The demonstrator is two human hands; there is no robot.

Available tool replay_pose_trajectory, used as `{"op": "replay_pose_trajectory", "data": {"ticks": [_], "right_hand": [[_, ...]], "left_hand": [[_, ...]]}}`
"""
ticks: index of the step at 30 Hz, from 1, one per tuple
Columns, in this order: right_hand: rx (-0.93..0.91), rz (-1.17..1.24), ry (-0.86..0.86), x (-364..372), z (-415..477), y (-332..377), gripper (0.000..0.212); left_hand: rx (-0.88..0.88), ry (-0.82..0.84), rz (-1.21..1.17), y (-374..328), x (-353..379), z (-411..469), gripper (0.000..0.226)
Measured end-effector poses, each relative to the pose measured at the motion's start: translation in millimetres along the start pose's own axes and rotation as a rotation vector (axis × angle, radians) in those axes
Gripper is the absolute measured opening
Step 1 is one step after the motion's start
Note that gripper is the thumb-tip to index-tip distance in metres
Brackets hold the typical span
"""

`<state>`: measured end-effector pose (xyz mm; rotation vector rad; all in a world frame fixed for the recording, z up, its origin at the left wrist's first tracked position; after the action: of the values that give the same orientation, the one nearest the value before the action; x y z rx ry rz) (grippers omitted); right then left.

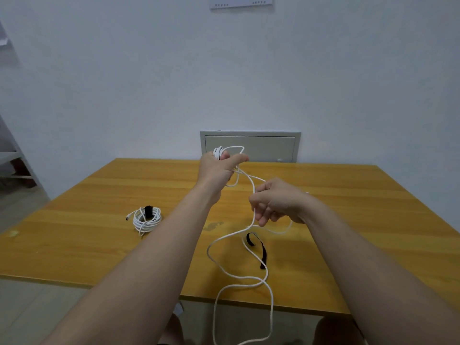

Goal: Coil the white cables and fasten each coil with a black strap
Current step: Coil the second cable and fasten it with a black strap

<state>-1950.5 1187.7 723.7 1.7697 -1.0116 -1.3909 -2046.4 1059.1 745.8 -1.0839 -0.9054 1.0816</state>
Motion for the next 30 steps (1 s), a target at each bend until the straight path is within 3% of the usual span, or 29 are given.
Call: {"op": "replay_pose_trajectory", "data": {"ticks": [4, 7, 13, 17, 18, 20, 22, 25, 30], "right_hand": [[0.070, -0.057, -0.039, -2.7, -0.7, 0.7, 0.009], [0.054, -0.025, -0.169, -10.9, -2.0, -0.2, 0.012], [-0.052, 0.132, -0.750, -47.9, -5.7, -9.7, 0.030], [-0.037, 0.248, -1.022, -81.6, -16.0, -24.8, 0.014], [-0.022, 0.297, -1.061, -89.8, -17.0, -31.8, 0.023], [0.009, 0.379, -1.096, -103.6, -21.5, -42.4, 0.063], [0.033, 0.384, -1.106, -111.9, -28.9, -44.6, 0.083], [0.148, 0.134, -1.068, -122.3, -36.7, -44.3, 0.089], [0.296, -0.616, -0.889, -111.8, -35.6, -34.8, 0.080]], "left_hand": [[0.051, -0.094, 0.059, -3.4, -1.8, -1.3, 0.057], [0.066, -0.190, 0.051, -3.0, -10.2, -0.5, 0.055], [0.070, -0.288, 0.073, -0.4, -21.2, 0.7, 0.056], [0.039, -0.310, 0.051, -1.1, -22.6, -0.8, 0.053], [0.033, -0.296, 0.047, -2.0, -20.3, -1.7, 0.052], [0.033, -0.264, 0.036, -4.5, -13.4, -3.2, 0.053], [0.035, -0.229, 0.033, -7.9, -5.0, -4.6, 0.052], [0.044, -0.179, 0.031, -14.2, 7.5, -6.4, 0.052], [0.076, -0.129, 0.073, -26.7, 22.0, -10.5, 0.034]]}}
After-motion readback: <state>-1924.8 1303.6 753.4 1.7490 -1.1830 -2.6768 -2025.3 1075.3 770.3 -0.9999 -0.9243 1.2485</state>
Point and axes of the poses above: each hand's wrist, its own z-axis towards the middle knuckle, its own x-axis out of the palm, y = z × x, the point moved 5 cm from there along z, towards the middle knuckle, and after that the axes turned 3 degrees about y, right-handed, at the moved point
